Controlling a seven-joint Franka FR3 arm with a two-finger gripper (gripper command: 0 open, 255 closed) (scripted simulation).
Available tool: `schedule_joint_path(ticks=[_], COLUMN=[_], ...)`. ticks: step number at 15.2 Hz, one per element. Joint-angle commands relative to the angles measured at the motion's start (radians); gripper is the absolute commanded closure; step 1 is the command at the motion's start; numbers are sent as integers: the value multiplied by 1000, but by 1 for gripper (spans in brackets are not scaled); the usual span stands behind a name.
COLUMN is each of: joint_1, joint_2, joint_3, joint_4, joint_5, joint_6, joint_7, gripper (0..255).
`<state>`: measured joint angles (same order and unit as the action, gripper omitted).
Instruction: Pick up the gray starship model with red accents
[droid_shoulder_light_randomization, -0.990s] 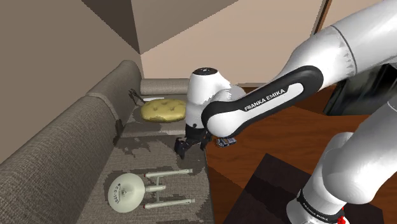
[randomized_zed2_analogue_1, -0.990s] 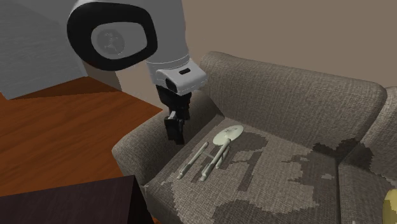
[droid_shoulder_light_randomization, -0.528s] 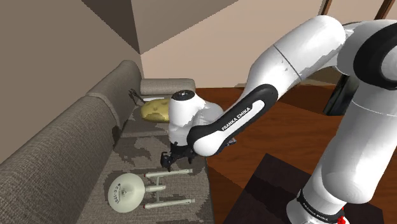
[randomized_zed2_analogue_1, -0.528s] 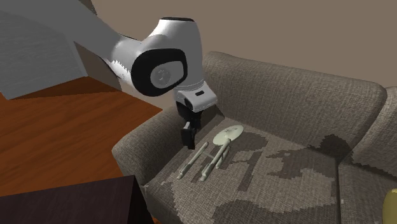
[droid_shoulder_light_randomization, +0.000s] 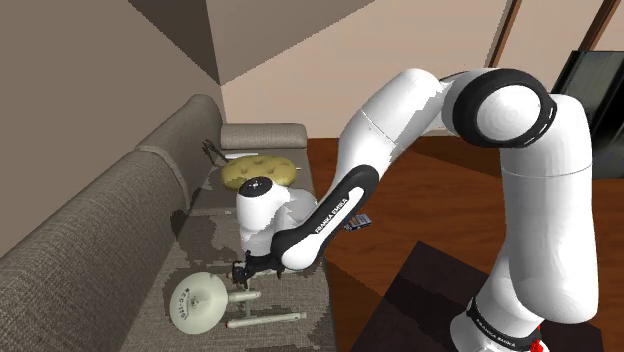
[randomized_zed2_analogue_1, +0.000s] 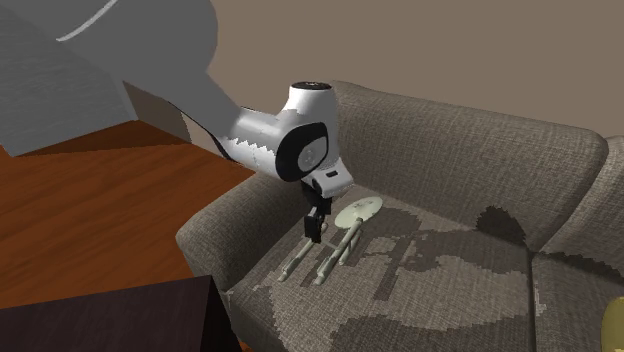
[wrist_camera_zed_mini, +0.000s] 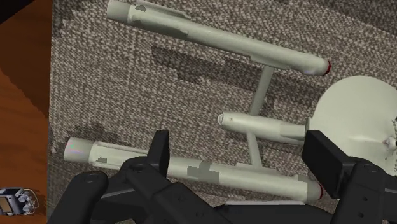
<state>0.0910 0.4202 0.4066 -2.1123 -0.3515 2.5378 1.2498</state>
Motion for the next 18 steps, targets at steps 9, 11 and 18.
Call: schedule_joint_path(ticks=[9, 11, 18], joint_1=[144, 150, 161], joint_2=[342, 365, 407], joint_3=[-118, -126, -142], joint_4=[313, 322, 340], joint_5=[-86, -93, -106], joint_6=[-4, 10, 35], joint_7=[159, 164, 173], gripper=[0, 0, 255])
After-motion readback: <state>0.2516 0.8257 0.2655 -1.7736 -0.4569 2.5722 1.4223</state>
